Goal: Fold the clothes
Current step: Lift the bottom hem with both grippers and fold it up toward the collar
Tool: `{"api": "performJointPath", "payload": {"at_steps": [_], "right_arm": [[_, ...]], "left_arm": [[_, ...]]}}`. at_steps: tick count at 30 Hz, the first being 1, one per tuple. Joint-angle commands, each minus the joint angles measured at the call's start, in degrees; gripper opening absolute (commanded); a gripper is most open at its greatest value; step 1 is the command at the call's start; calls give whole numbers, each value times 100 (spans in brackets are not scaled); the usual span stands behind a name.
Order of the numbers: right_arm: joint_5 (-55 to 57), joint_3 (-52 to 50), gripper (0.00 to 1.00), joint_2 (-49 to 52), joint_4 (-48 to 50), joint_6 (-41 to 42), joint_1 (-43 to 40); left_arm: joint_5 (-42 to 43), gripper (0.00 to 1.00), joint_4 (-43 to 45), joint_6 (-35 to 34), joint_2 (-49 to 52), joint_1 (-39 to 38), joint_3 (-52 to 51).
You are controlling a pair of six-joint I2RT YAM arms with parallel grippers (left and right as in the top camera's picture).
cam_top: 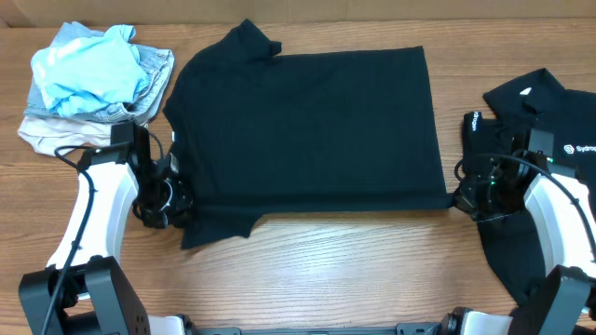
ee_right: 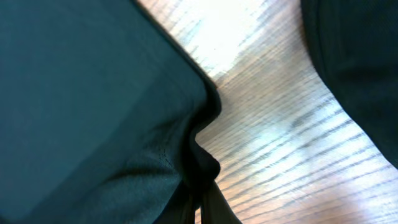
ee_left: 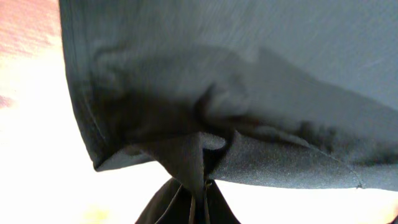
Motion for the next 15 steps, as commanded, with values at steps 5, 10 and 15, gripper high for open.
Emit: {"api": "performJointPath", "payload": {"at_steps": [5,10,15], "right_arm": [[-140,66,4,-105,380,-162,-7],[-501,66,4,-96,1027,-192,-4],[-516,66,4,0,1482,-20,-7]], "left_arm": [[-105,4,107,-173,17,-26,186],[-72,4,597,-179,17,-26,186],[111,4,1115,-114,17,-66,186]]}}
